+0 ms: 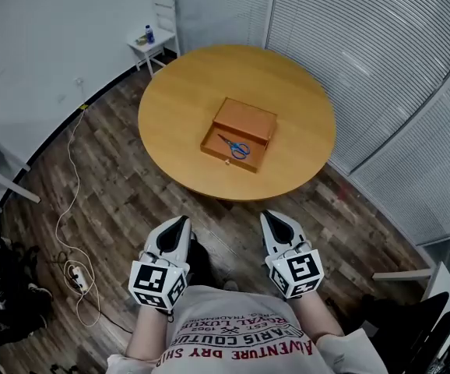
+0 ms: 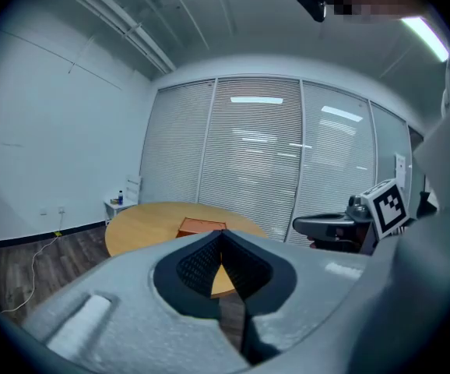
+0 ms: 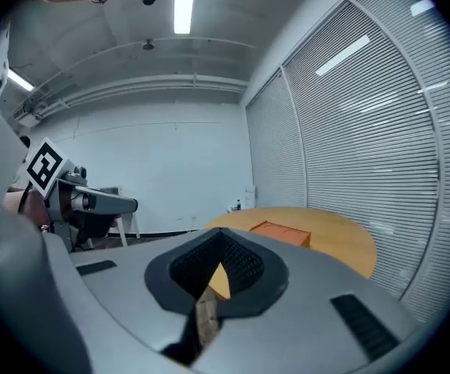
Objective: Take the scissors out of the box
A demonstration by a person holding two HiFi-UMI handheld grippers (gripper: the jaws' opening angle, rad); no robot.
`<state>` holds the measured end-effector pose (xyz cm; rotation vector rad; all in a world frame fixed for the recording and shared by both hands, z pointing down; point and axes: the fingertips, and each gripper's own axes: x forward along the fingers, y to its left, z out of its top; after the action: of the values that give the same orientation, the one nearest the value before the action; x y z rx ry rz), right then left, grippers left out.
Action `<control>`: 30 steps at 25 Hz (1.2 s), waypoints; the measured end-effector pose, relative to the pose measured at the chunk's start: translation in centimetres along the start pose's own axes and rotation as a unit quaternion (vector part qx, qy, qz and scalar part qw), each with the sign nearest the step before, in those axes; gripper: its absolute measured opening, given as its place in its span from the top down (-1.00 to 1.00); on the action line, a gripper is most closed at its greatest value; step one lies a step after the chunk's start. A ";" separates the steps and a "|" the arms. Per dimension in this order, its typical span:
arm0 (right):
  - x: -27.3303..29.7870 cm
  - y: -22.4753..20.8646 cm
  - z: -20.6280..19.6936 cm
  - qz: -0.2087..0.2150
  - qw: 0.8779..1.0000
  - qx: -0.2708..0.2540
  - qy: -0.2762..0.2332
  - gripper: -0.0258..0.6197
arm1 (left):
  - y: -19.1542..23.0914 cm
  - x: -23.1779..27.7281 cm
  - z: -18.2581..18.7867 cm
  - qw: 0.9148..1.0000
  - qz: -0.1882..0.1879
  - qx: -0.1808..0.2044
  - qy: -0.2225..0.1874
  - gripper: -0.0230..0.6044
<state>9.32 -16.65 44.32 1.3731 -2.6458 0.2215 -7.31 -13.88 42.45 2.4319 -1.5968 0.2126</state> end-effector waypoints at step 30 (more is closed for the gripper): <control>27.1 -11.9 1.3 -0.190 0.972 0.046 0.131 0.90 | 18.1 32.6 7.5 0.970 -0.232 0.029 0.067 0.90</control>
<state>3.57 -45.24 49.22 1.7117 -2.1373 0.4472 -10.95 -51.61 45.07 2.6837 -0.9429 0.3338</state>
